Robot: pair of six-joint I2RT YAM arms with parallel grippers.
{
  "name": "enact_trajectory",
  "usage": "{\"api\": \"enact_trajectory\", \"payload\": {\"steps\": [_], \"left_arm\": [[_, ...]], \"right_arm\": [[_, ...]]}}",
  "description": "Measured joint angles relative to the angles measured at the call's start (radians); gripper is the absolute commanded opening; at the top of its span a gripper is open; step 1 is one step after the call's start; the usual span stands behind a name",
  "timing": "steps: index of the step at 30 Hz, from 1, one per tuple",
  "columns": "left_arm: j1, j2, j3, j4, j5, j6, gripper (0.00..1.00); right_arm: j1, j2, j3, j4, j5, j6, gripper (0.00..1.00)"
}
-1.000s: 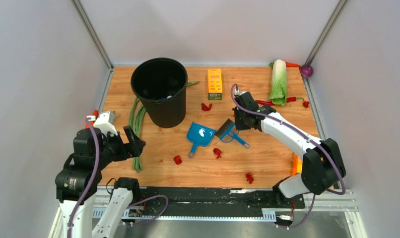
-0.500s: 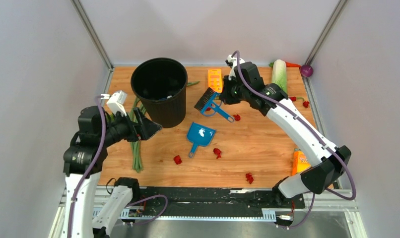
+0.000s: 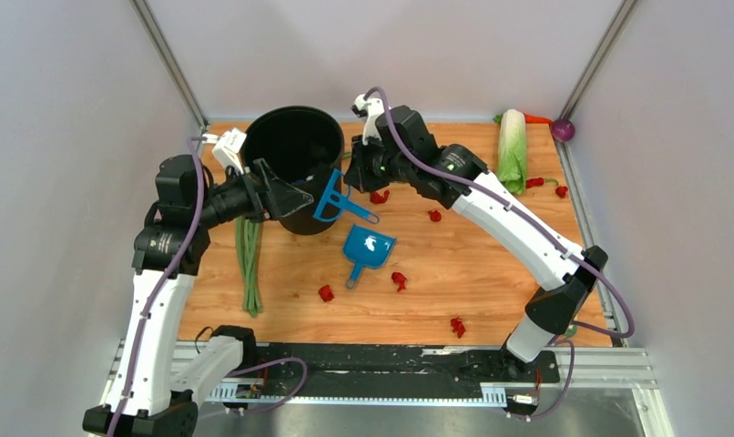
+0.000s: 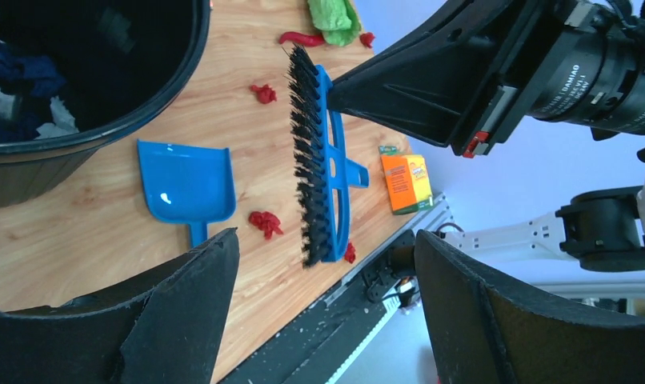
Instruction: Sweep away the paper scraps from the table
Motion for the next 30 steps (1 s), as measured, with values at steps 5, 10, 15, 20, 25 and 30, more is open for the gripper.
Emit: {"api": "enact_trajectory", "payload": {"steps": [5,10,15,20,25,30], "left_arm": [[-0.035,0.013,0.002,0.014,0.001,-0.009,0.81],[-0.092,0.031,0.000,0.023,-0.004,-0.017,0.65],[-0.129,0.052,-0.002,0.040,-0.014,-0.030,0.15],[-0.130,0.066,-0.004,0.041,-0.025,-0.035,0.00],[-0.135,0.064,-0.005,0.045,-0.025,-0.046,0.00],[-0.135,0.058,-0.003,0.067,-0.031,-0.082,0.00]], "right_arm": [[0.031,0.008,0.044,-0.003,-0.007,0.003,0.00],[0.050,0.009,0.068,-0.003,-0.008,0.003,0.00],[0.073,0.010,0.074,-0.003,-0.009,0.003,0.00],[0.078,0.009,0.073,-0.008,0.002,0.008,0.00],[0.077,0.008,0.073,-0.010,0.005,0.042,1.00],[0.051,-0.058,0.026,-0.003,0.022,0.108,1.00]]}}
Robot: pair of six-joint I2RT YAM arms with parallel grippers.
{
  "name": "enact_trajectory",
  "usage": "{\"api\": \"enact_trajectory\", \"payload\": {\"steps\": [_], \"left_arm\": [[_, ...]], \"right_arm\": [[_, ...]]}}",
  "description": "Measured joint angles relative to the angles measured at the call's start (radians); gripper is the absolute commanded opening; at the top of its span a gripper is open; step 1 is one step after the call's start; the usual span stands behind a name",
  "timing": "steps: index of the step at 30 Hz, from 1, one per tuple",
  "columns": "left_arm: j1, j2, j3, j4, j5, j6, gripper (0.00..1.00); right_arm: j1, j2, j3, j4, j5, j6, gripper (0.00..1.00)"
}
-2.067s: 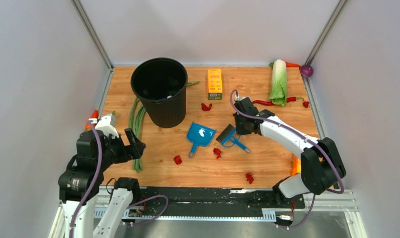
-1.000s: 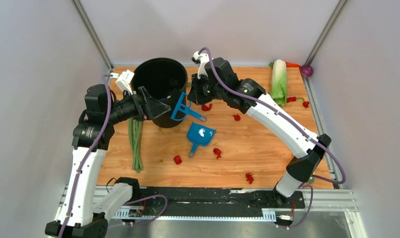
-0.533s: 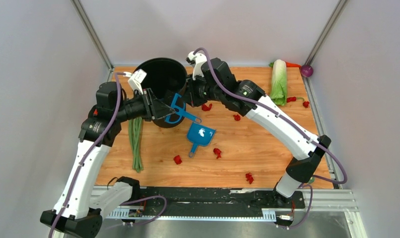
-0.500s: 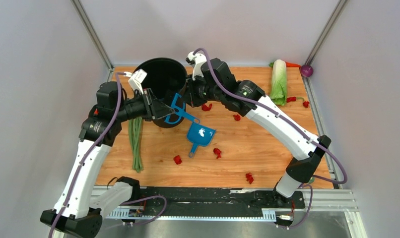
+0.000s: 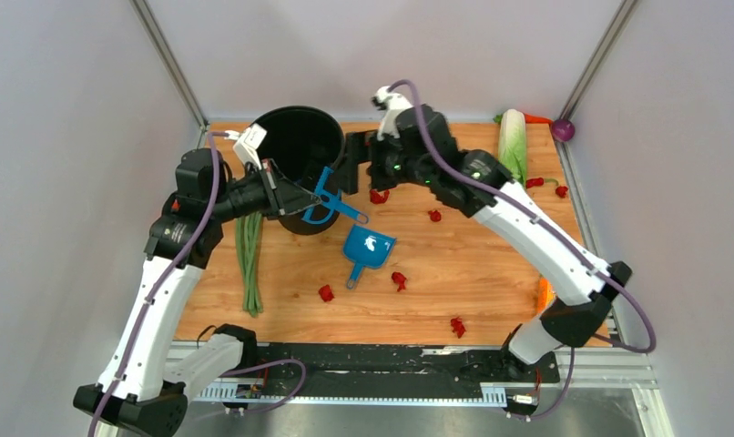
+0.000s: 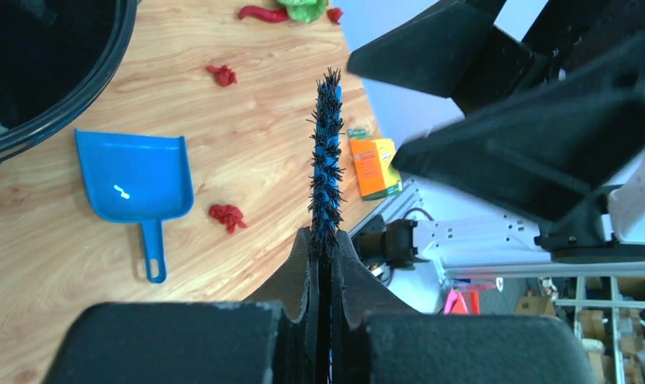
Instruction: Sweep away the paper scraps from the table
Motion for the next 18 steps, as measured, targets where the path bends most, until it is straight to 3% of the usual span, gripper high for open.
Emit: {"api": "enact_trajectory", "payload": {"steps": [3,5,9,18], "left_arm": [[-0.001,-0.001,0.011,0.030,0.003,-0.055,0.00],[-0.001,-0.009,0.011,0.089,0.006,-0.115,0.00],[-0.001,-0.033,0.009,0.249,0.009,-0.264,0.00],[-0.001,0.051,0.090,0.636,-0.006,-0.566,0.00]], "right_arm": [[-0.109,-0.109,-0.085,0.043,-0.048,0.063,0.93],[-0.257,-0.218,-0.189,0.135,-0.142,0.140,0.85],[-0.514,-0.407,-0.412,0.396,-0.352,0.356,0.82],[-0.544,-0.467,-0.470,0.694,-0.640,0.583,0.69]]}}
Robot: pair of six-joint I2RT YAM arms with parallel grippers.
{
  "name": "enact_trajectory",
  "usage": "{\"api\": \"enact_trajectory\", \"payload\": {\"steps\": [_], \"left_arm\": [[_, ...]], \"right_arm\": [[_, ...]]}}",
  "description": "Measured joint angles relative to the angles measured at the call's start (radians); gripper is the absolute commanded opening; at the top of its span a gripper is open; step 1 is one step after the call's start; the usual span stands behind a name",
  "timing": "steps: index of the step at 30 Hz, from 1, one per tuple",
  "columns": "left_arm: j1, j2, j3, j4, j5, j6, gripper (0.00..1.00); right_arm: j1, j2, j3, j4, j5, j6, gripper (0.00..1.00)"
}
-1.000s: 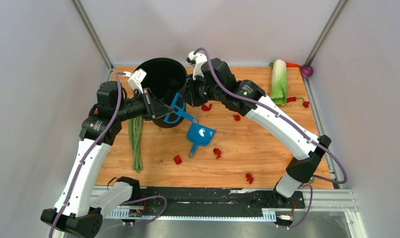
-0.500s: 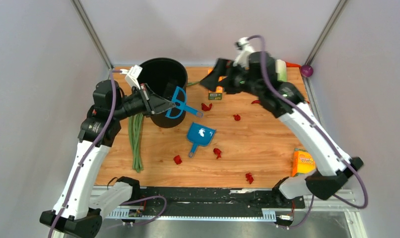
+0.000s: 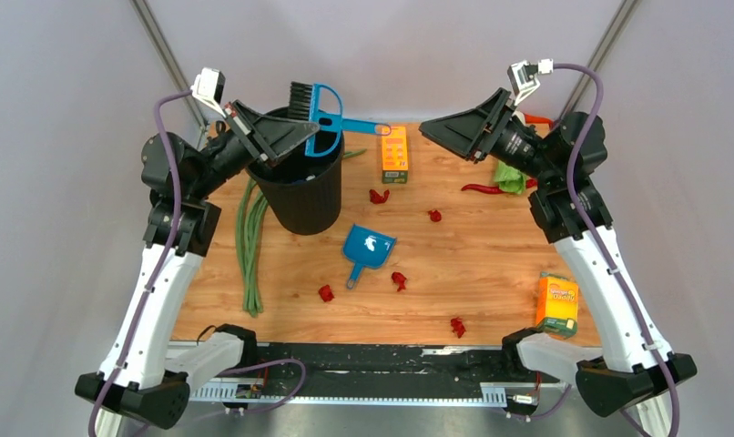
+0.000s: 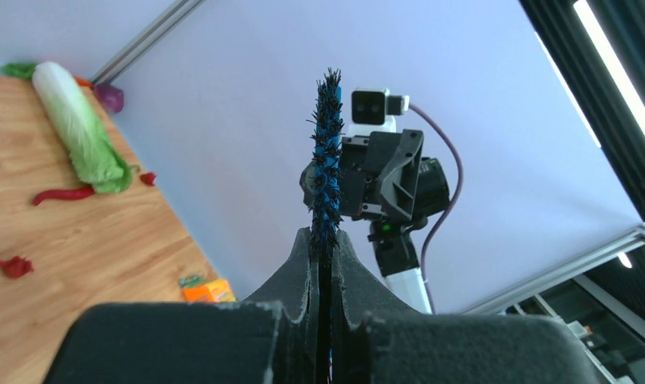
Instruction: Sweep away the paper scraps from the table
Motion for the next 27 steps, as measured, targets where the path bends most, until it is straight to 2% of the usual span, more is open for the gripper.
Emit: {"api": "enact_trajectory", "payload": {"steps": [5,10,27], "left_arm": [[0.000,0.053,0.011,0.112,0.000,-0.088,0.00],[0.000,0.090,0.013,0.158,0.001,-0.130,0.00],[0.000,0.120,0.050,0.178,0.004,-0.153,0.00]], "right_arm": [[-0.001,0.021,0.000,0.098,-0.046,0.046,0.60],[0.011,0.075,0.031,0.152,-0.073,0.063,0.58],[0.059,0.201,0.157,0.200,-0.090,0.064,0.48]]}}
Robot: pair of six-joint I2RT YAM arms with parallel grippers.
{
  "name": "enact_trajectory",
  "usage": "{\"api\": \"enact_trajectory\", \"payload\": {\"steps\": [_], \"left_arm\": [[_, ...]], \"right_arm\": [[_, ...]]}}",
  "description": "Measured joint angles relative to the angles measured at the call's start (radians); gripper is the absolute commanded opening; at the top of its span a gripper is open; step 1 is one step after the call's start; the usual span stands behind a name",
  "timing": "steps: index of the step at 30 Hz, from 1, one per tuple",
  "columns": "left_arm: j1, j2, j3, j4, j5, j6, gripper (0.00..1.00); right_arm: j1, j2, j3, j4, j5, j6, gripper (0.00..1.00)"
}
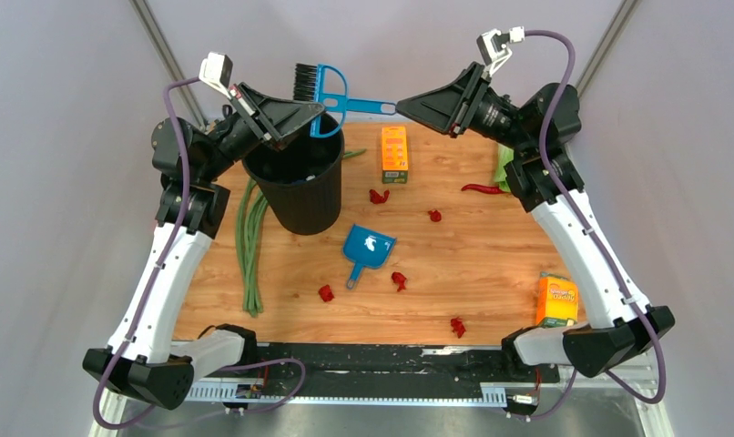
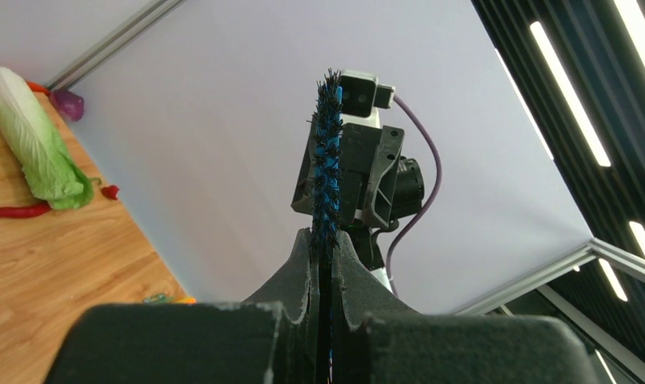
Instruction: Sweep away the paper scraps from the table
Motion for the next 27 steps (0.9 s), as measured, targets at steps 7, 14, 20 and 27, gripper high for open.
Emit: {"api": "enact_trajectory", "payload": {"steps": [7,14,20,27], "left_arm": [[-0.012,0.000,0.000,0.000,-0.009,0.000,0.00],[-0.034,0.000,0.000,0.000,-0.025,0.001,0.00],[-0.042,0.000,0.000,-0.002,-0.031,0.002,0.00],[-0.045,0.000,0.000,-0.029,-0.045,0.014,0.00]], "right_arm": [[0.026,0.023,0.015,0.017,-0.005,0.000,0.43],[0.057,0.042,0.015,0.017,-0.004,0.000,0.34],[0.057,0.042,0.015,0.020,-0.004,0.000,0.35],[0.057,0.042,0.015,0.021,-0.003,-0.001,0.31]]}}
